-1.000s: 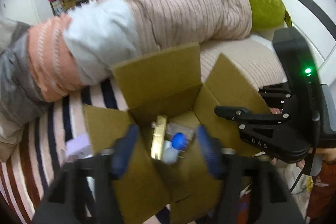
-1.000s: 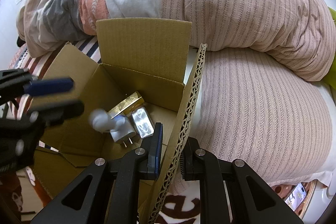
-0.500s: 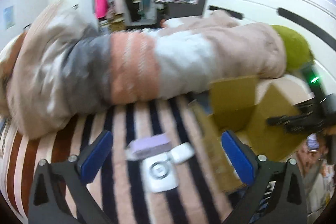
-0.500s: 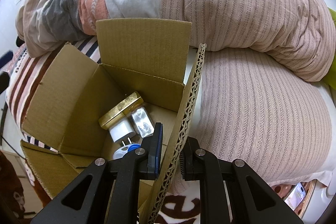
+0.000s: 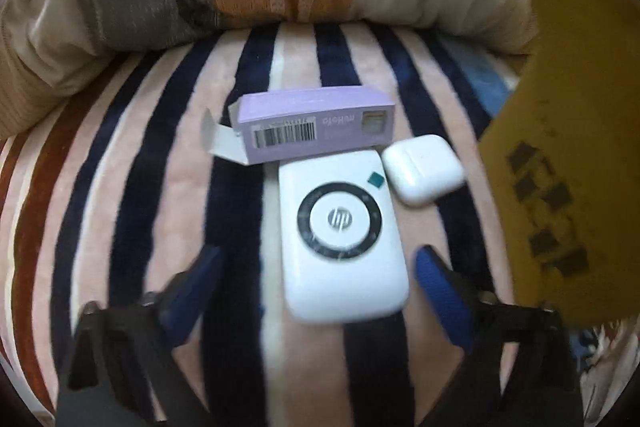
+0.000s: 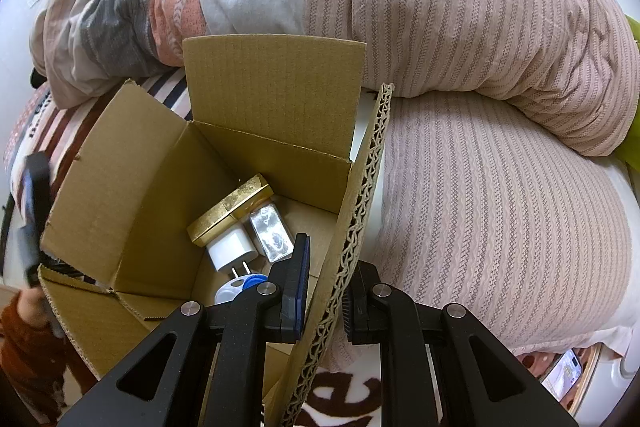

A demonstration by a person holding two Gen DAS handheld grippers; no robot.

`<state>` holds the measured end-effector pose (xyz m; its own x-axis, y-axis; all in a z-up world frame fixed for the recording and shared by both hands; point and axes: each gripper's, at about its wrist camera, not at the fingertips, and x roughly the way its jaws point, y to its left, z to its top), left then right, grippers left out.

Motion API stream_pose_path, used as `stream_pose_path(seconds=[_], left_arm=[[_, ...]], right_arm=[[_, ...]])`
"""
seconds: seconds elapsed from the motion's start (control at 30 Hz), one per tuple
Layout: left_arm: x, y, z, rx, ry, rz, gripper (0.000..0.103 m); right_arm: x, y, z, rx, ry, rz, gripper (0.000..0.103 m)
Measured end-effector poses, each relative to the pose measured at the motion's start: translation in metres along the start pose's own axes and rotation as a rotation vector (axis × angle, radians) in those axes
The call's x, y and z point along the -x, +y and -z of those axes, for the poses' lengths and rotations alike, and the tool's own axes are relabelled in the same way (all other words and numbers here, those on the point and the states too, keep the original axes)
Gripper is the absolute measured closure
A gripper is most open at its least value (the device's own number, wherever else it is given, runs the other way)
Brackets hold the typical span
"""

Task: Organize rigid objects
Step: 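Grasp the white HP power bank with the left gripper and lift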

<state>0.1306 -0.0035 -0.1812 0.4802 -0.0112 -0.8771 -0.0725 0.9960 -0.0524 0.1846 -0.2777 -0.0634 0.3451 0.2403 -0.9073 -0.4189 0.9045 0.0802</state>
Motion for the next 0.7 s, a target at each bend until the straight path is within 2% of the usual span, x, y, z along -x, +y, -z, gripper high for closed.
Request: stream_pose_path(seconds=[0.1, 0.17, 0.23, 0.37, 0.47, 0.57, 0.7], left_arm=[[-0.007, -0.004, -0.007, 0.011, -0.02, -0.04, 0.024], [-0.008, -0.005, -0.008, 0.024, -0.023, -0.027, 0.038], [-0.007, -0.01, -0.007, 0.01, -0.027, -0.017, 0.046], [-0.002, -0.025, 0.001, -0.087, -0.034, -0.076, 0.046], [0.011, -0.023, 0.018, -0.099, -0.022, -0.055, 0.046], [0.02, -0.018, 0.036, -0.139, -0.024, -0.087, 0.046], [0.017, -0.011, 0.036, -0.134, -0.033, -0.086, 0.045]], right_arm=[[0.0, 0.0, -0.001, 0.002, 0.001, 0.0, 0.094], [-0.001, -0.001, -0.001, 0.002, 0.001, -0.001, 0.094], [-0.001, -0.002, -0.001, -0.001, 0.002, -0.002, 0.094], [0.0, -0.002, 0.0, 0.004, -0.001, 0.001, 0.094], [0.0, -0.003, 0.002, 0.003, -0.002, -0.003, 0.094], [0.0, -0.004, 0.002, -0.001, -0.003, -0.005, 0.094], [-0.002, -0.001, 0.002, 0.013, -0.001, 0.008, 0.094]])
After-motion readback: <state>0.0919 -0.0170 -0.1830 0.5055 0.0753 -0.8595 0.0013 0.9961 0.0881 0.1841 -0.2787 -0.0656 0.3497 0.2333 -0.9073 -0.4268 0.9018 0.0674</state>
